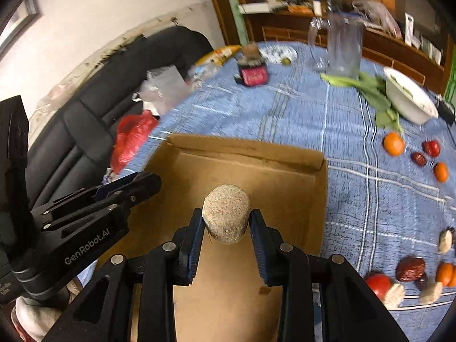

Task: Organize fruits
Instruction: 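Carry the date and cake into the cardboard box and open both grippers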

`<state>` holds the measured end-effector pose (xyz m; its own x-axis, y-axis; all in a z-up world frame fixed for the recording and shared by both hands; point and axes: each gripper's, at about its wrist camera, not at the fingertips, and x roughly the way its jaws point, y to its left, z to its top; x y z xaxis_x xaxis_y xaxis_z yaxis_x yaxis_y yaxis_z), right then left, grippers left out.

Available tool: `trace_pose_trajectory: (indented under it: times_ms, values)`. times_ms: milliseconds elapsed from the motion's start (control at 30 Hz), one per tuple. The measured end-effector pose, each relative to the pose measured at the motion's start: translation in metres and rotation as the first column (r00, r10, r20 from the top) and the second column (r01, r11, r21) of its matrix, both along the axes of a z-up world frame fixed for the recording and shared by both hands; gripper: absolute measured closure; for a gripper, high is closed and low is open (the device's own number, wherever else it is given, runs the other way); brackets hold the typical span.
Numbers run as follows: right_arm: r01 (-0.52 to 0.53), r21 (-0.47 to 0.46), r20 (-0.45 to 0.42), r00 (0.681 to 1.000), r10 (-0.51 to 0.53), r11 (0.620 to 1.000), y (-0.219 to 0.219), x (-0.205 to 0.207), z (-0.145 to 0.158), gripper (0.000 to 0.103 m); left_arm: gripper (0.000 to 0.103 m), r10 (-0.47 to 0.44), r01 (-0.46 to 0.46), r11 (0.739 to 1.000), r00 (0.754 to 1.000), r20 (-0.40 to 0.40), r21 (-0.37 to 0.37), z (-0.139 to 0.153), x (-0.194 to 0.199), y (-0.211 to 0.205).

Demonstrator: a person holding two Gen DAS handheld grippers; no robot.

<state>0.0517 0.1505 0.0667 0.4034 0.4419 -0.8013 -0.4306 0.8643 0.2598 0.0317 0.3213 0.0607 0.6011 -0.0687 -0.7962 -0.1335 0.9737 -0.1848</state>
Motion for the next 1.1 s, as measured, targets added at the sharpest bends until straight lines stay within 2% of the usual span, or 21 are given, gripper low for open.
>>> trace_pose_trajectory:
  times_ms: [233, 333, 700, 733, 767, 800, 833, 967, 1100]
  values:
    - [0.023, -0.046, -0.038, 0.999, -0.025, 0.999, 0.000, 0.015, -0.030, 0.067, 0.081, 0.015, -0.016, 1.000, 0.997, -0.078, -0.011, -0.030, 0.022, 0.002]
    - [0.029, -0.027, -0.056, 0.998, -0.031, 0.999, -0.002, 0.018, -0.032, 0.067, 0.081, 0.021, -0.021, 1.000, 0.997, -0.080, -0.002, -0.031, 0.024, 0.002]
    - [0.033, -0.068, -0.067, 0.997, -0.038, 0.997, 0.003, 0.023, -0.037, 0.063, 0.077, 0.036, -0.036, 0.999, 0.996, -0.080, -0.004, -0.030, 0.026, 0.005]
    - [0.034, -0.072, -0.064, 0.997, -0.038, 0.997, 0.003, 0.022, -0.037, 0.058, 0.070, 0.037, -0.038, 0.999, 0.996, -0.077, -0.012, -0.029, 0.026, 0.006]
    - [0.035, -0.074, -0.060, 0.997, -0.039, 0.997, 0.003, 0.021, -0.036, 0.049, 0.058, 0.037, -0.039, 0.999, 0.997, -0.070, -0.023, -0.028, 0.025, 0.006]
    - [0.037, -0.072, -0.054, 0.998, -0.041, 0.997, 0.003, 0.021, -0.035, 0.044, 0.053, 0.038, -0.041, 0.998, 0.998, -0.058, -0.041, -0.025, 0.022, 0.008]
    - [0.040, -0.071, -0.045, 0.998, -0.043, 0.997, 0.003, 0.020, -0.034, 0.041, 0.051, 0.036, -0.039, 0.997, 0.998, -0.048, -0.061, -0.023, 0.020, 0.009]
    - [0.040, -0.052, -0.006, 0.999, -0.040, 0.998, 0.000, 0.014, -0.025, 0.041, 0.050, 0.053, -0.054, 0.996, 0.998, -0.015, -0.070, -0.008, 0.008, 0.011]
    - [0.049, -0.006, 0.019, 0.999, -0.049, 0.999, -0.011, 0.003, -0.011, 0.041, 0.042, 0.091, -0.090, 0.995, 0.995, 0.031, -0.038, 0.012, -0.013, 0.012]
